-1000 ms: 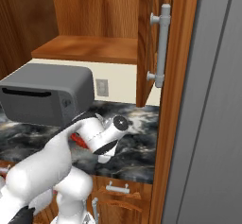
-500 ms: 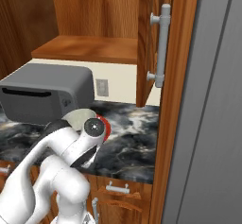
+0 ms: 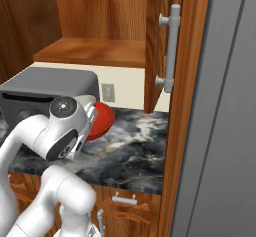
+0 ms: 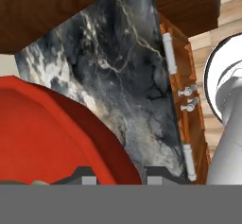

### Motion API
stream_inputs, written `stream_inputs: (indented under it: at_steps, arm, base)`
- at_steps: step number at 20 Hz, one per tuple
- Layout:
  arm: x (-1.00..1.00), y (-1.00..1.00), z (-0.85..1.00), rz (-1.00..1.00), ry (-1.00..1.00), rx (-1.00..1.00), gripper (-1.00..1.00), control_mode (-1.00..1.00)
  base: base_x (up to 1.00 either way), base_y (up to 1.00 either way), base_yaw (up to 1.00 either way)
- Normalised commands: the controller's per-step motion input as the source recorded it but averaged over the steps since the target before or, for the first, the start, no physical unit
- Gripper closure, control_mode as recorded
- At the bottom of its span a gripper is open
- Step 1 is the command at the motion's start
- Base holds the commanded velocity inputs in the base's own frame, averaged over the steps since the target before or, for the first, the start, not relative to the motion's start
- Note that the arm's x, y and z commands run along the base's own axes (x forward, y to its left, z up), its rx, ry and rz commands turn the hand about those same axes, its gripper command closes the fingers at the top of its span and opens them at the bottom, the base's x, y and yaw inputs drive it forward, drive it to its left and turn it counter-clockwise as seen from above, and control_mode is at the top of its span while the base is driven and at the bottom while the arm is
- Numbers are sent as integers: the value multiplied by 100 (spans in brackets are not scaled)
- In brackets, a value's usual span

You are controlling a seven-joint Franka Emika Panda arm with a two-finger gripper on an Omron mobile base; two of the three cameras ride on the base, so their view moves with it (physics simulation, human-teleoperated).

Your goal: Pick up the bowls on the counter and stack them on top of one another in the open cabinet. Place the smaller bowl on top of the larger bowl.

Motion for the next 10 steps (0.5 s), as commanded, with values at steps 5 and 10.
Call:
stream_inputs:
  at_steps: [5,10]
  arm:
    - [-1,8,100,-13,-2,-11,100,-100]
    - [3,3,99,-8,-5,-6,100,-100]
  base:
    - [0,0,0]
    - [0,0,0]
